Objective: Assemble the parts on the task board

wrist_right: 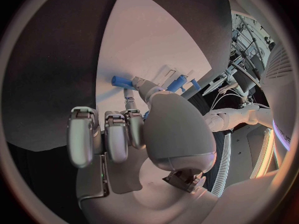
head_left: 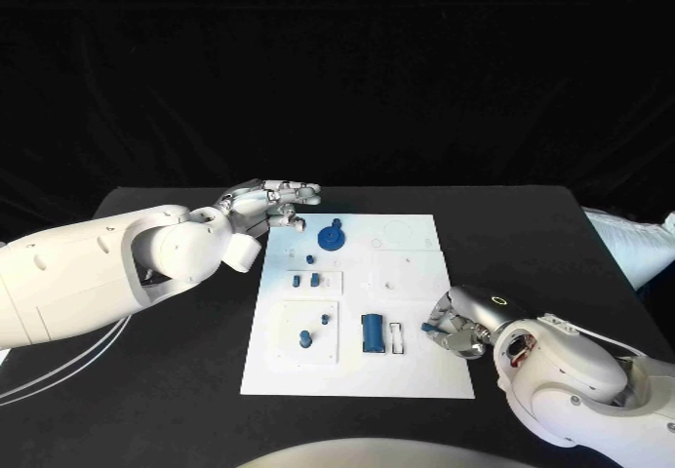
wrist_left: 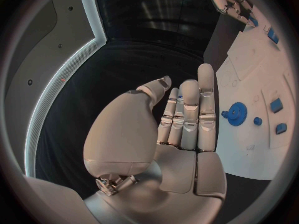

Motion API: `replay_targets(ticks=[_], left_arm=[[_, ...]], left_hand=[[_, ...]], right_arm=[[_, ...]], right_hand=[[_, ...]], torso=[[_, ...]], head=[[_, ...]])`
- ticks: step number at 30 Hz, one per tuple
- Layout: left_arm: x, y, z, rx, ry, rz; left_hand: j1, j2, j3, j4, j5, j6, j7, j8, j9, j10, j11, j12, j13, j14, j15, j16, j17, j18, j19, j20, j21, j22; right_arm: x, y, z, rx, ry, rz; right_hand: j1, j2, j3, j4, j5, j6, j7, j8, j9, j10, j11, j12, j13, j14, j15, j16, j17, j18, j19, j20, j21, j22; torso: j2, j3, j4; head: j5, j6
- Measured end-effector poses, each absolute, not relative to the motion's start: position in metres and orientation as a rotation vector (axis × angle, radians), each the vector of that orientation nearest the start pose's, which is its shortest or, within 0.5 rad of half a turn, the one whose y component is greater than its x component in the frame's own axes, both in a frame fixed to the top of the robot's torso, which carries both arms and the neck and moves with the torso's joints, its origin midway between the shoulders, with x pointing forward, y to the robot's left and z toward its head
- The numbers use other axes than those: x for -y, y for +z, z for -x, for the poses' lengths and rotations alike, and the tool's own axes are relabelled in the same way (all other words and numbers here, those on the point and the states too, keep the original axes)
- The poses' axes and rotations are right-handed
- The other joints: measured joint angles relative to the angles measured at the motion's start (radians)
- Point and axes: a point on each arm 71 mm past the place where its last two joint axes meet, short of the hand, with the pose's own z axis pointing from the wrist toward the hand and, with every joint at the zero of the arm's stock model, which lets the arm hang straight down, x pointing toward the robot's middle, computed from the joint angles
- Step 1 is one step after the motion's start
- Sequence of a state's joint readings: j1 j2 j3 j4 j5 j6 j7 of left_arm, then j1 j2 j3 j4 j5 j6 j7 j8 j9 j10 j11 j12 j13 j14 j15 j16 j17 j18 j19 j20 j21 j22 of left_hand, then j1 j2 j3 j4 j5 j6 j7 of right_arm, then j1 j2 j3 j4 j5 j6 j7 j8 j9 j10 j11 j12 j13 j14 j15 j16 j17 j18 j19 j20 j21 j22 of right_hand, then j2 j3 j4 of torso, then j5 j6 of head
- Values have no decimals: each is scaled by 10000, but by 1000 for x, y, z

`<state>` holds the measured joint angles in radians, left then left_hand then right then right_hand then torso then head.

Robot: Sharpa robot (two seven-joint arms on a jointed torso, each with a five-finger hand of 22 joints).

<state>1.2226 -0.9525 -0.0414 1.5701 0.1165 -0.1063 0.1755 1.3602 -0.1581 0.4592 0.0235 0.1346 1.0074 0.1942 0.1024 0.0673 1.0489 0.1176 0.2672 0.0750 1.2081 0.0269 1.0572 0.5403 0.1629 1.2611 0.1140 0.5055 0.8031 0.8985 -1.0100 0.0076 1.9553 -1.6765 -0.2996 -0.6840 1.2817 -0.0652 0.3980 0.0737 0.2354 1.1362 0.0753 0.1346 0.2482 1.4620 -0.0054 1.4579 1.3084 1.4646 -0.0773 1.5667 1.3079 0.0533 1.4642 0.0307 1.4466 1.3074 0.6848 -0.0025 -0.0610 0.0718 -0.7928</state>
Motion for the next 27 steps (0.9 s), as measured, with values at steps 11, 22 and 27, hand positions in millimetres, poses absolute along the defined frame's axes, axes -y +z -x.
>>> replay_targets(ticks=[11, 22, 27], left_arm=[[-237, -179, -477, -16404, -16063, 13097], [-235, -178, -476, -16442, -16110, 13066], [-235, -178, -476, -16456, -16123, 13058]], left_hand=[[0, 0, 0, 0, 0, 0, 0, 0, 0, 0, 0, 0, 0, 0, 0, 0, 1, 0, 0, 0, 0, 1], [0, 0, 0, 0, 0, 0, 0, 0, 0, 0, 0, 0, 0, 0, 0, 0, 1, 0, 0, 0, 0, 1], [0, 0, 0, 0, 0, 0, 0, 0, 0, 0, 0, 0, 0, 0, 0, 0, 2, -1, 0, 0, 0, 1]], right_arm=[[183, -245, -350, -19350, 4643, -2260], [173, -253, -351, -20090, 5103, -3472], [168, -256, -352, -20361, 5251, -3760]], right_hand=[[-716, -428, -87, 388, 151, 156, -50, 129, 473, 73, -68, 76, -1, 0, 0, 0, -2, 0, 0, 0, 0, -1], [-863, -492, -177, 436, 652, 218, -111, 135, 532, 32, -109, 114, -2, 36, -36, 0, -3, 0, 31, -44, 0, -1], [-935, -536, -405, 457, 1022, 329, -140, 135, 610, 60, -141, 113, -3, 1, -71, 0, -3, -1, 1, -73, 40, -2]], torso=[[1, -9, 6], [1, -9, 12], [1, -2, 12]], head=[[-25, -12], [-36, -42], [-25, -44]])
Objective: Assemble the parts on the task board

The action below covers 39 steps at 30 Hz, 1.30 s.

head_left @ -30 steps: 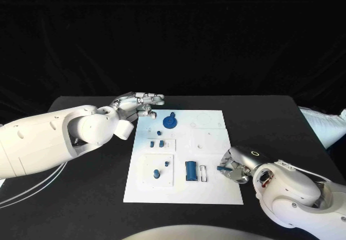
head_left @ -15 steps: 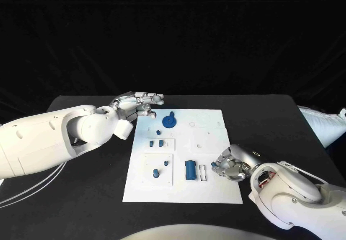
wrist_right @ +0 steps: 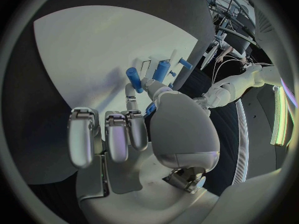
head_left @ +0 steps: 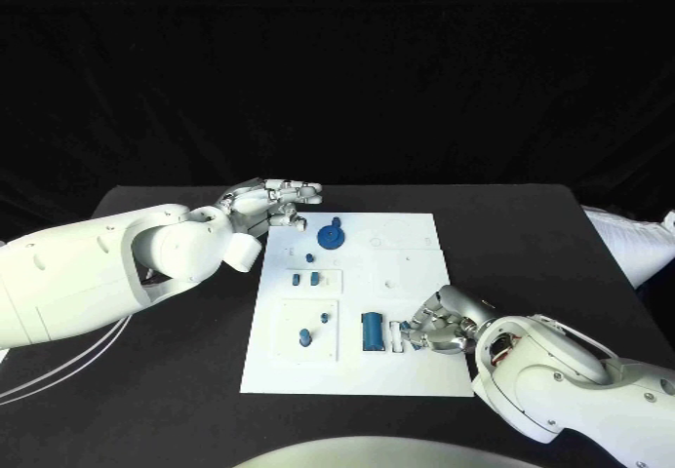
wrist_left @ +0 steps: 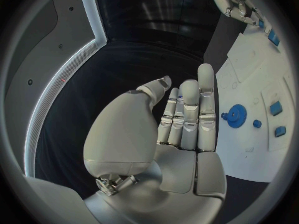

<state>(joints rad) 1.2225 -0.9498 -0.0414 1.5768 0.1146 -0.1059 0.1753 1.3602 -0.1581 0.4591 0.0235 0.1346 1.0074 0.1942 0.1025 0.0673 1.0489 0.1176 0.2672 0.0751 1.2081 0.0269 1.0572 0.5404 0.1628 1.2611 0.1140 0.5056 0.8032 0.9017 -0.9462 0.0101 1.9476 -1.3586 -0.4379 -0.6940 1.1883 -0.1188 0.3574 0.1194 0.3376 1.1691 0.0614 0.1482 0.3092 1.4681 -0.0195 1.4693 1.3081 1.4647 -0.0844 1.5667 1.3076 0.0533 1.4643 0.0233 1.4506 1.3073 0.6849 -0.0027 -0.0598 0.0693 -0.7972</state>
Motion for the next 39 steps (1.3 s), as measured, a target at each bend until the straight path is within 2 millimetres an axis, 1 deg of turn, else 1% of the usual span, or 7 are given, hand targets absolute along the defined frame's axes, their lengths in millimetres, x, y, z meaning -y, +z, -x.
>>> replay_targets(ticks=[5, 13, 19, 23, 33, 38, 39], left_arm=[[-234, -178, -476, -16472, -16140, 13049], [-234, -178, -475, -16491, -16155, 13040], [-233, -178, -475, -16509, -16167, 13035], [-233, -178, -475, -16522, -16172, 13034], [-233, -178, -475, -16588, -16188, 12982], [-233, -178, -474, -16621, -16188, 12955], [-233, -178, -474, -16628, -16188, 12950]], left_hand=[[0, 0, 0, 0, 0, 0, 0, 0, 0, 0, 0, 0, 0, 0, 0, 0, 0, 0, 0, 0, 0, 0], [0, 0, 0, 0, 0, 0, 0, 0, 0, 0, 0, 0, 0, 0, 0, 0, 1, 1, 0, 0, 0, 0], [0, 0, 0, 0, 0, 0, 0, 0, 0, 0, 0, 0, 0, 0, 0, 0, 1, 1, 0, 0, 0, 1], [0, 0, 0, 0, 0, 0, 0, 0, 0, 0, 0, 0, 0, 0, 0, 0, 1, 0, 0, 0, 0, 1], [42, 42, 0, 0, 0, 0, 0, 50, 0, 0, 0, 0, 0, 0, 0, 0, -34, 1, 0, 0, 0, -8], [42, 42, 0, 0, 0, 0, 0, 50, 0, 0, 0, 0, 0, 0, 0, 0, -33, 1, 0, 0, 0, -7], [42, 42, 0, 0, 0, 0, 0, 50, 0, 0, 0, 0, 0, 0, 0, 0, -33, 1, 0, 0, 0, -7]], right_arm=[[166, -259, -353, -20505, 5259, -3964], [162, -260, -353, -20623, 5387, -4064], [160, -261, -354, -20712, 5392, -4027], [160, -261, -355, -20773, 5367, -3970], [158, -263, -357, -20829, 5331, -3903], [158, -264, -358, -20852, 5296, -3868], [158, -264, -358, -20862, 5291, -3857]], right_hand=[[-149, 55, -181, 58, 345, 91, -34, 43, 74, -12, -22, 0, -1, 0, 0, 0, 0, -1, 36, -36, 0, 8], [-189, 15, -281, 100, 423, 124, -66, 62, 113, -13, -22, 0, -2, 1, 1, 0, -1, 0, 37, -36, 0, 8], [-337, 88, -501, 186, 479, 214, -120, 107, 190, -12, -90, -1, -2, 37, -35, 0, -2, 0, 15, -58, -1, 7], [-438, 136, -734, 283, 761, 336, -171, 182, 286, -11, -91, -1, -2, 1, -70, 0, -2, -1, 0, -73, -1, 7], [-542, 240, -996, 408, 846, 446, -243, 223, 373, -12, -90, -1, -4, 0, -70, 0, -3, 0, 37, -109, -1, 5], [-580, 202, -1122, 450, 848, 467, -264, 259, 397, -12, -90, -1, -4, 37, -106, 0, -3, 0, 36, -108, -1, 4], [-626, 247, -1150, 477, 848, 469, -265, 259, 410, -12, -90, -1, -4, 37, -106, 0, -3, 0, 37, -108, -1, 4]], torso=[[0, -1, -1], [3, 6, -4], [3, 6, -11], [3, 6, -11], [1, 6, -12], [1, 7, -12], [1, 7, -12]], head=[[12, -6], [40, -5], [58, -10], [60, -17], [70, -24], [81, -19], [83, -19]])
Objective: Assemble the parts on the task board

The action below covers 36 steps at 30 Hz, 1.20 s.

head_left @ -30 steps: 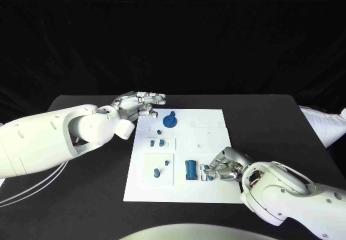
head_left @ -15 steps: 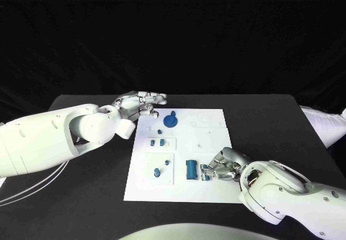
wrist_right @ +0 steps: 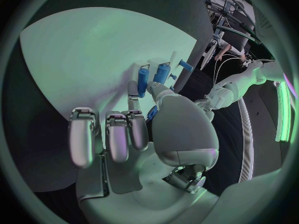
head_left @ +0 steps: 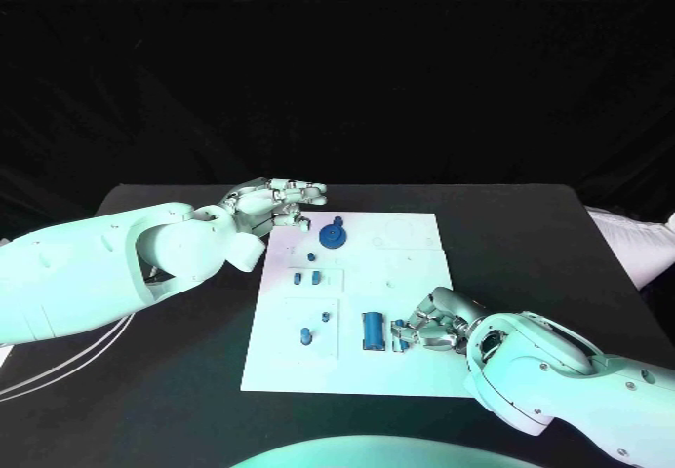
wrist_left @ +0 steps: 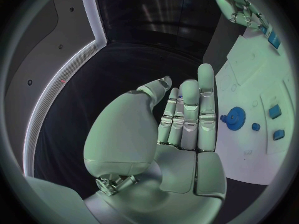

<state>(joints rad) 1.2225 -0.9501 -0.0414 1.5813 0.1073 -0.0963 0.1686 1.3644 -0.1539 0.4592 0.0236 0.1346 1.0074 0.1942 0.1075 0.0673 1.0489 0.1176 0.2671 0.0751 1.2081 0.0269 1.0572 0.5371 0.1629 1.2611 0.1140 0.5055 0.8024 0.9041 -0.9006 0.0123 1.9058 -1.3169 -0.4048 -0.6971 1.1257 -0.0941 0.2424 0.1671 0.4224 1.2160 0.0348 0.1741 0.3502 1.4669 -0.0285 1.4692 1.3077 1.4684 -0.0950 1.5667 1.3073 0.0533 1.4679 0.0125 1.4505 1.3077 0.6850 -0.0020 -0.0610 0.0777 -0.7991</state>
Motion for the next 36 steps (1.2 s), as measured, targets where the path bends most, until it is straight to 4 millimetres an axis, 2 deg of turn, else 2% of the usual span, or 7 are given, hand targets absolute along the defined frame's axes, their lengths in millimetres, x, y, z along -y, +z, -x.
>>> replay_targets(ticks=[9, 19, 21, 24, 28, 34, 36], left_arm=[[-233, -178, -474, -16674, -16179, 12936], [-232, -178, -474, -16718, -16180, 12930], [-232, -178, -474, -16725, -16181, 12929], [-232, -178, -474, -16735, -16182, 12927], [-233, -178, -474, -16746, -16182, 12926], [-233, -178, -474, -16760, -16186, 12923], [-233, -178, -474, -16763, -16187, 12923]], left_hand=[[0, 0, 0, 0, 0, 0, 0, 0, 0, 0, 0, 0, 0, 0, 0, 0, 1, 0, 0, 0, 0, 1], [0, 0, -18, -18, 0, 0, 0, 0, 0, 0, 0, 58, 0, 0, 0, 0, -26, 0, 0, 0, 0, 1], [0, 0, -29, -29, 0, 0, 0, 0, 0, 0, 0, 59, 0, 0, 0, 0, -26, 0, 0, 0, 0, 1], [0, 0, -29, -29, 0, 0, 0, 0, 0, 0, 0, 59, 0, 0, 0, 0, -26, 0, 0, 0, 0, 1], [0, 0, -29, -29, 0, 0, 0, 0, 0, 0, 0, 59, 0, 0, 0, 0, -26, 0, 0, 0, 0, 1], [0, 0, -29, -29, 0, 0, 0, 0, 0, 0, 0, 59, 0, 0, 0, 0, -26, 0, 0, 0, 0, 2], [0, 0, -29, -29, 0, 0, 0, 0, 0, 0, 0, 59, 0, 0, 0, 0, -25, -1, 0, 0, 0, 2]], right_arm=[[157, -265, -358, -21023, 5229, -3680], [156, -265, -357, -21104, 5215, -3525], [156, -265, -357, -21118, 5226, -3501], [155, -265, -356, -21123, 5232, -3468], [155, -265, -355, -21115, 5224, -3433], [155, -264, -355, -21063, 5219, -3369], [156, -264, -354, -21039, 5202, -3350]], right_hand=[[-192, -100, -540, 205, -84, 14, -15, 1, 113, 35, -37, 0, -1, 0, 0, 0, 8, 0, 0, 0, 0, -1], [-442, 28, -1200, 676, -332, 62, -64, 120, 283, 32, -39, -123, -1, -37, -36, 0, 7, 0, -36, -36, 0, -2], [-546, 75, -1419, 834, -549, 62, -65, 143, 327, 16, -95, -180, -1, -37, -36, 0, 7, 0, -36, -35, 0, -2], [-693, 114, -1818, 1131, -1145, 86, -89, 170, 402, 17, -128, -194, -2, -1, -73, 0, 6, 1, -23, -49, 0, -3], [-812, 233, -2223, 1224, -1599, 136, -139, 274, 510, 18, -128, -259, -2, -8, -79, 0, 6, 2, 1, -72, 0, -3], [-862, 283, -2432, 1232, -1767, 169, -173, 308, 572, 17, -128, -259, -2, -38, -108, 0, 5, 1, 1, -72, 0, -3], [-862, 283, -2451, 1213, -1787, 179, -183, 308, 575, -37, -182, -259, -2, -38, -108, 0, 5, 0, 1, -72, 0, -3]], torso=[[-3, 0, -5], [-5, 1, -5], [-5, 4, -4], [-4, 4, -3], [-4, 4, -5], [-3, 4, -5], [-3, 5, -5]], head=[[23, -15], [25, -18], [26, -18], [26, -18], [26, -19], [30, -28], [30, -29]])
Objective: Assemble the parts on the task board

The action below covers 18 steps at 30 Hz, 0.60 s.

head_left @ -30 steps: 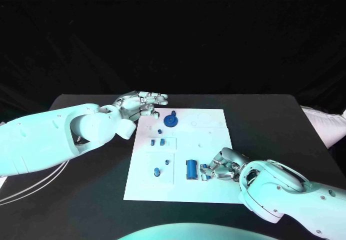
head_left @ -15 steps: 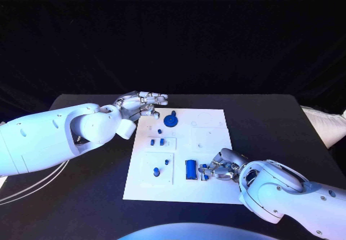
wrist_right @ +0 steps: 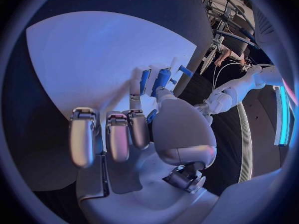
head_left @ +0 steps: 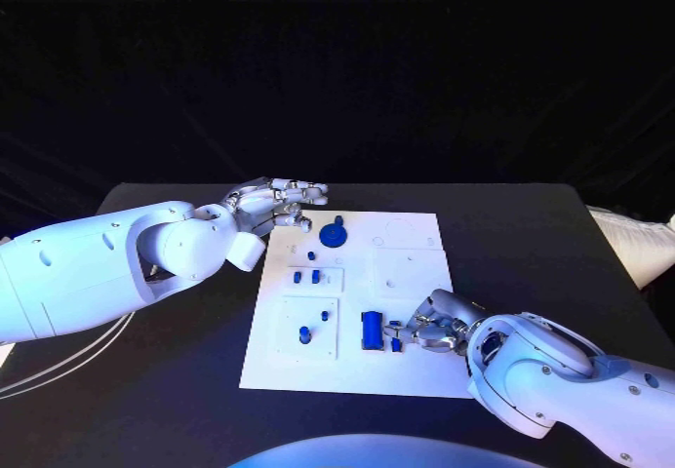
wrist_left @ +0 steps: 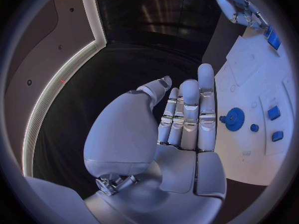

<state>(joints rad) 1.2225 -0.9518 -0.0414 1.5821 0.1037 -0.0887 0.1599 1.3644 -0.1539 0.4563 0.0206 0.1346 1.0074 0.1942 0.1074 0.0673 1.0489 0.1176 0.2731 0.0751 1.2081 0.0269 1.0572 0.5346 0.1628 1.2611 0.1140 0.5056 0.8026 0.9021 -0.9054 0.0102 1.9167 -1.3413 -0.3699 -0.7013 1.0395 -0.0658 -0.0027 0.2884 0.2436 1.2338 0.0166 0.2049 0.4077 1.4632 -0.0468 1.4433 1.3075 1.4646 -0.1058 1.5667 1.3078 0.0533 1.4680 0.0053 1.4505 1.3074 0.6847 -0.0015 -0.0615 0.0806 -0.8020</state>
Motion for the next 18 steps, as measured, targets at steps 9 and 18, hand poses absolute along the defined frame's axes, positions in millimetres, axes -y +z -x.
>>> replay_targets(ticks=[9, 18], left_arm=[[-233, -178, -474, -16765, -16181, 12923], [-235, -179, -476, -16672, -16116, 12940]], left_hand=[[0, 0, 0, 0, 0, 0, 0, 0, 0, 0, 0, 0, 0, 0, 0, 0, 1, 0, 0, 0, 0, 0], [0, 0, 0, 0, 0, 0, 0, 0, 8, -73, -1, 0, 0, -20, -21, 0, -37, 0, 0, 0, -39, -11]], right_arm=[[169, -263, -355, -20900, 4997, -3354], [181, -250, -366, -20082, 6068, -3604]], right_hand=[[845, 69, -248, -293, 0, -173, 59, 39, 94, -17, -15, -79, 0, 0, 0, 0, -1, 0, -36, -35, 0, -1], [2014, 207, -482, -738, 157, -1269, 545, -647, -157, 22, 362, -1326, 14, 23, 244, -471, -2, 1, -89, 133, -851, -86]], torso=[[-4, 1, -5], [-42, -7, -19]], head=[[-2, 6], [-36, 107]])
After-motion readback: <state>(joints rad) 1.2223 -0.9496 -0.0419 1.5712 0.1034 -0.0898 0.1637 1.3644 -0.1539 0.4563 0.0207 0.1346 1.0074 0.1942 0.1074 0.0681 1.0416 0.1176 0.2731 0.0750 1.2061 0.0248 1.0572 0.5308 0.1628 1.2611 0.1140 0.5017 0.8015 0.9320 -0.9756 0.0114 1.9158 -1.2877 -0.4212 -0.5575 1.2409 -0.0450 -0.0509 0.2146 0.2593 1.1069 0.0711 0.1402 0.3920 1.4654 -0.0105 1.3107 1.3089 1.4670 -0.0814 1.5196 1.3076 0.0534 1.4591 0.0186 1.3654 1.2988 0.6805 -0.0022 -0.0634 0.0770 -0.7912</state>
